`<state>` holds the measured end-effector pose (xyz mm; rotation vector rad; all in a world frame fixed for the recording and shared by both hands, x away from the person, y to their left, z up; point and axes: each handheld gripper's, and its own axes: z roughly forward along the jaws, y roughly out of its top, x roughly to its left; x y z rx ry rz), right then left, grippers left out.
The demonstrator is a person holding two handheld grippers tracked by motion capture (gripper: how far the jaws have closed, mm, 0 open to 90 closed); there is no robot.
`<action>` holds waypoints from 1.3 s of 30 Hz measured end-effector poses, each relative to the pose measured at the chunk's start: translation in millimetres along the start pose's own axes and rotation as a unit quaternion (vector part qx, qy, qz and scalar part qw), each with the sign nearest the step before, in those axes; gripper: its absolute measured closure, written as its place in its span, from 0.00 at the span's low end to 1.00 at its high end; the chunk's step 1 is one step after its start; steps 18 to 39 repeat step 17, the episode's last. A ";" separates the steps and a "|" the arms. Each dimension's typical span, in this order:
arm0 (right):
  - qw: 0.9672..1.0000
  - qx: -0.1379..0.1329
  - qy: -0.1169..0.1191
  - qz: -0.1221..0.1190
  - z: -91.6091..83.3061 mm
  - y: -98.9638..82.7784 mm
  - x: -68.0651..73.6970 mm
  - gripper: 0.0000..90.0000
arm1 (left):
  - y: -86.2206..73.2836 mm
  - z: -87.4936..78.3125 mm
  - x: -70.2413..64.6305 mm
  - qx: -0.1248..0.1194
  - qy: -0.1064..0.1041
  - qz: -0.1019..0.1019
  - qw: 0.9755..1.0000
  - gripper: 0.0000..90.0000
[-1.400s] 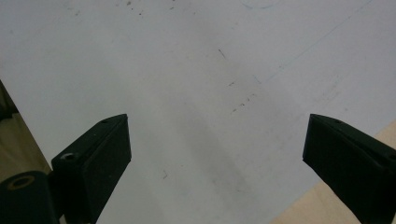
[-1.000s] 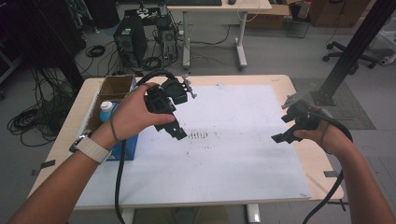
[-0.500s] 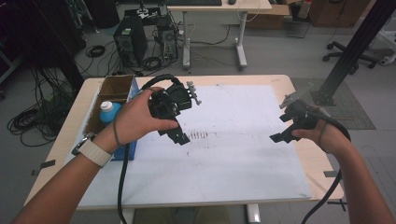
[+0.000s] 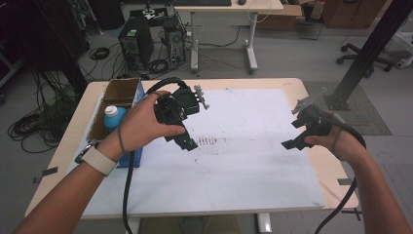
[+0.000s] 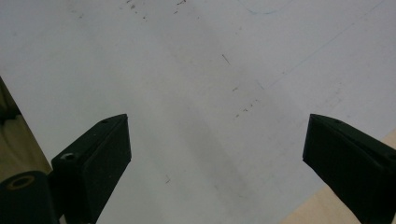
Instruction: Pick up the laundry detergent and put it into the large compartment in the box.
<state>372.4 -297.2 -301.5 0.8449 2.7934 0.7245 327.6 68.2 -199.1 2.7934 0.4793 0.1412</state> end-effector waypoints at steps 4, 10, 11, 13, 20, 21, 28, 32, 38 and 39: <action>1.000 0.000 0.000 0.001 0.1 -0.7 0.3 0.09 | -0.6 -0.4 0.6 -0.001 0.001 0.001 1.000 0.11; 1.000 0.000 0.000 0.002 0.3 -2.0 0.5 0.09 | -1.2 -0.4 1.4 -0.003 0.000 -0.001 1.000 0.11; 1.000 0.000 0.000 0.003 0.3 -2.2 0.6 0.09 | -1.2 -0.4 1.4 -0.003 0.000 0.000 1.000 0.11; 1.000 0.000 0.000 0.002 0.1 -2.3 0.8 0.09 | -1.2 -0.5 1.1 -0.004 0.000 -0.001 1.000 0.11; 1.000 -0.001 -0.001 0.003 -0.9 -2.6 1.5 0.09 | -1.5 -0.8 1.1 -0.005 0.000 -0.002 1.000 0.11; 1.000 -0.001 -0.001 0.003 -0.9 -2.6 1.5 0.09 | -1.5 -0.8 1.1 -0.005 0.000 -0.002 1.000 0.11; 1.000 -0.001 -0.001 0.003 -0.9 -2.6 1.5 0.09 | -1.5 -0.8 1.1 -0.005 0.000 -0.002 1.000 0.11; 1.000 -0.001 -0.001 0.003 -0.9 -2.6 1.5 0.09 | -1.5 -0.8 1.1 -0.005 0.000 -0.002 1.000 0.11; 1.000 -0.001 -0.001 0.003 -0.9 -2.6 1.5 0.09 | -1.5 -0.8 1.1 -0.005 0.000 -0.002 1.000 0.11; 1.000 -0.001 -0.001 0.003 -0.9 -2.6 1.5 0.09 | -1.5 -0.8 1.1 -0.005 0.000 -0.002 1.000 0.11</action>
